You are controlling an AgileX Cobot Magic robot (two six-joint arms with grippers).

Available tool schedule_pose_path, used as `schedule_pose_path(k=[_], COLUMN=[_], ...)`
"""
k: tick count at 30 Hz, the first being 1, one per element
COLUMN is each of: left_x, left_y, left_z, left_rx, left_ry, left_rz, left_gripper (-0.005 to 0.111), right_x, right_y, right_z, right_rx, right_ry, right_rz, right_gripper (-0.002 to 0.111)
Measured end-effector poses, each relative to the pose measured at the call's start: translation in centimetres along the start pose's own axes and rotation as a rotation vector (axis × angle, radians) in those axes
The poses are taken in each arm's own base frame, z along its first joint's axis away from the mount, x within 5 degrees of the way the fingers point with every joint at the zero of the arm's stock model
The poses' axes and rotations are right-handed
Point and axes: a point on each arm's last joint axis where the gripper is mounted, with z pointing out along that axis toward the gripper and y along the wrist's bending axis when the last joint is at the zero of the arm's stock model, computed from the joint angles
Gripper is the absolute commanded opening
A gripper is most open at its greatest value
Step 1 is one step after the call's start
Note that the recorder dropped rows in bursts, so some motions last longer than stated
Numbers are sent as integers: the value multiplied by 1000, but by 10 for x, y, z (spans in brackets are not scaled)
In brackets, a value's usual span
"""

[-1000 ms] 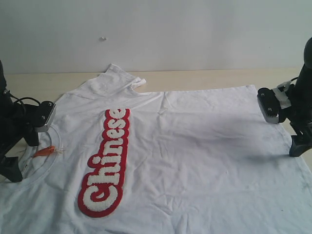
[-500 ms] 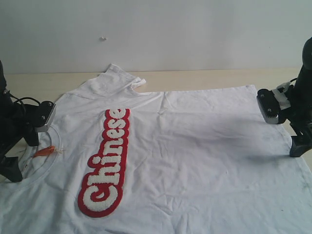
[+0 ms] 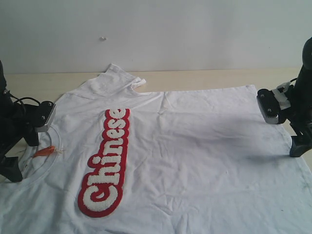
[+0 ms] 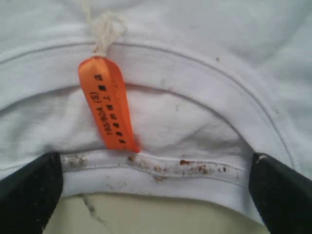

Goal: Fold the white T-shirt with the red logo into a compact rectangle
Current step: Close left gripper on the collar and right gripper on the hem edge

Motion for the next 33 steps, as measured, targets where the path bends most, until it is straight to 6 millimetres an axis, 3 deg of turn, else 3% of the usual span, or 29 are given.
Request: schedule_pose_path(k=[33], left_x=[0], left_y=[2], left_z=[0], left_rx=[-19], left_ry=[0], left_rz=[0], left_gripper=[105], right_x=[0], right_y=[0], right_z=[0], right_rx=[0], right_ry=[0], right_rz=[0], right_gripper=[105])
